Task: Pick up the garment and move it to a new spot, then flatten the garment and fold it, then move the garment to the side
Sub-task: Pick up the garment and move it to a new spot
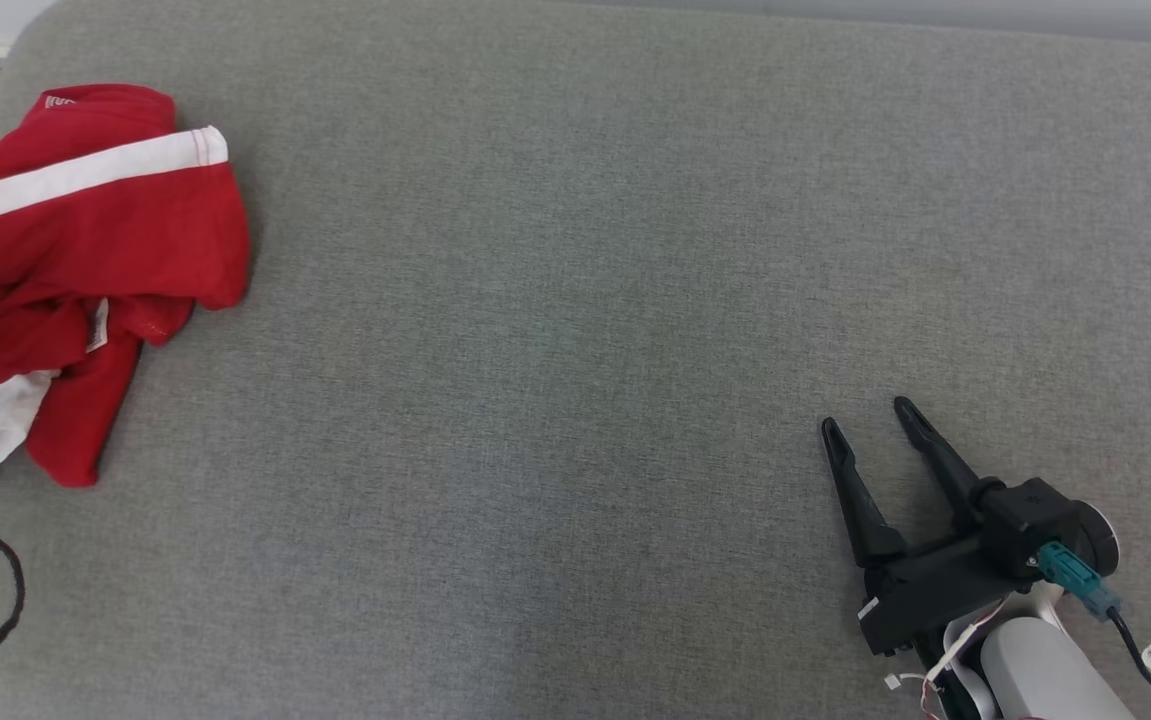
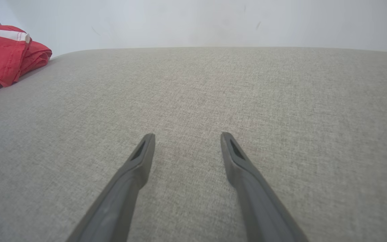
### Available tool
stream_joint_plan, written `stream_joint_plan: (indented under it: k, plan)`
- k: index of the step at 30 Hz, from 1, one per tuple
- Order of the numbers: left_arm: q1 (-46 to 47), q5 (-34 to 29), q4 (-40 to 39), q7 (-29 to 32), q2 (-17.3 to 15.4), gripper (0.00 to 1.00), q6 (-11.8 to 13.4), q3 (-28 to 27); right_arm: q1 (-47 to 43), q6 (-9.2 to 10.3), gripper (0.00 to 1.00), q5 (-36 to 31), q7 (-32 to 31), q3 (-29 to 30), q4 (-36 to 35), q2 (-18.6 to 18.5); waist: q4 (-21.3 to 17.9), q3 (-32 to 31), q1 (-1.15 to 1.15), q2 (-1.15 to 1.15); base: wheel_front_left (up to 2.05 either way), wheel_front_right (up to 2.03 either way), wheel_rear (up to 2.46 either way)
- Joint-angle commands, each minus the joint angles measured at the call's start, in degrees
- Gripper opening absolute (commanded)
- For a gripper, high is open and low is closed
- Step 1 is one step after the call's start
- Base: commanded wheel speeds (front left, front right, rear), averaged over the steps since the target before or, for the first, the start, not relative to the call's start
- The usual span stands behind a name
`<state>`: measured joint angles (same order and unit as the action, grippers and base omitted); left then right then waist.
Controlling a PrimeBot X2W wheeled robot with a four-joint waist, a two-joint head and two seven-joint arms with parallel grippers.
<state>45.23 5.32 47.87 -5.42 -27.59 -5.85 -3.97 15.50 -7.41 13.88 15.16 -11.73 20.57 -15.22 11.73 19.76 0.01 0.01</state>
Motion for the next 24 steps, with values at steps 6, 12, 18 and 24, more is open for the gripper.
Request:
stream_joint_plan:
  k: [6,12,18,24]
  plan:
    - [3.2,4.0,4.0,5.6,-0.7,1.00,0.6,-2.8,0.6,-0.11,1.00,0.5,0.0,-0.5,0.6,-0.8,-1.6,1.5,-0.01,-0.01,0.00,0.00,0.00]
    - [5.5,7.5,6.9,9.5,-0.4,1.00,0.5,-5.1,1.2,-0.10,1.00,0.8,-0.1,-0.8,0.5,-1.7,-2.3,2.8,-0.01,-0.01,0.00,0.00,0.00]
    - [7.7,11.3,11.0,13.9,-0.3,1.00,-0.1,-6.9,1.5,-0.06,1.00,0.5,-0.1,-1.1,-0.1,-2.4,-2.8,4.0,-0.01,-0.01,0.00,0.00,0.00]
    - [10.0,14.4,14.2,19.0,-0.6,1.00,-1.0,-7.4,2.3,-0.02,1.00,0.3,-0.2,-1.8,-0.1,-2.7,-3.4,5.1,-0.01,-0.01,0.00,0.00,0.00]
